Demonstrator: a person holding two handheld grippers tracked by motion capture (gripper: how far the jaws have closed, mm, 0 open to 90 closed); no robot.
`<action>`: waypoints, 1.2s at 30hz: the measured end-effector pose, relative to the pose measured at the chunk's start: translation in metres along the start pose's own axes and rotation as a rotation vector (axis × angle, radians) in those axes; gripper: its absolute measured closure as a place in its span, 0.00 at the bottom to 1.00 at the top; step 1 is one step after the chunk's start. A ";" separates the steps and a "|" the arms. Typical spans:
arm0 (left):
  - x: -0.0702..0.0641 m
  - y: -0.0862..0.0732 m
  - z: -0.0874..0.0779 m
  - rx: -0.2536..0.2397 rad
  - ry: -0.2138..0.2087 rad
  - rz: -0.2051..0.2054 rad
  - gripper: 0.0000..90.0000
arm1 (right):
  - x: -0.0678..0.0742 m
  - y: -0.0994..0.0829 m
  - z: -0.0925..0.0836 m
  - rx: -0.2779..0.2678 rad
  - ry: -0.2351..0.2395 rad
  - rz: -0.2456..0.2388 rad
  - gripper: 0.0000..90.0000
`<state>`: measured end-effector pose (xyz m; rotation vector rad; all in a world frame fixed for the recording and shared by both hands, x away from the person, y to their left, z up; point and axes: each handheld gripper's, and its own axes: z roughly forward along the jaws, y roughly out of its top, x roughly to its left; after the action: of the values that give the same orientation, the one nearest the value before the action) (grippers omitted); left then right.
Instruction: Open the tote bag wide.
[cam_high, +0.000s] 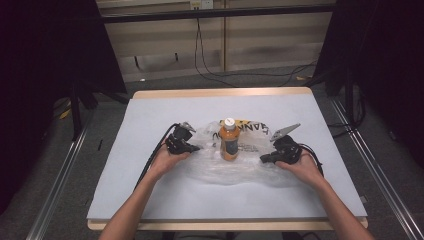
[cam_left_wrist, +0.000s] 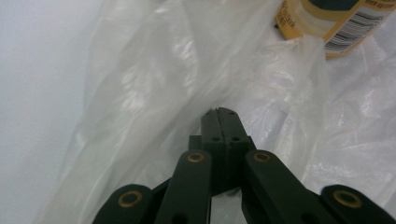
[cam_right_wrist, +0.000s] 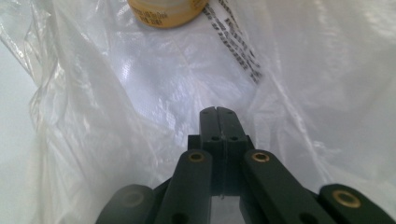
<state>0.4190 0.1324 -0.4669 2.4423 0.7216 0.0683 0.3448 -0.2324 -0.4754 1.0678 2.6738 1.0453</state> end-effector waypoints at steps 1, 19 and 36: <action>0.001 -0.002 0.000 -0.007 -0.007 -0.004 1.00 | -0.001 -0.003 -0.002 -0.008 0.005 0.015 1.00; -0.004 -0.003 0.008 -0.128 -0.032 -0.042 1.00 | -0.004 0.012 0.015 -0.080 -0.095 0.033 1.00; -0.032 -0.017 -0.039 -0.389 -0.073 0.012 0.95 | 0.014 0.014 -0.034 -0.303 -0.094 0.037 1.00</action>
<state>0.3756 0.1474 -0.4403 2.0663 0.5983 0.1127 0.3320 -0.2353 -0.4386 1.0780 2.3338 1.3189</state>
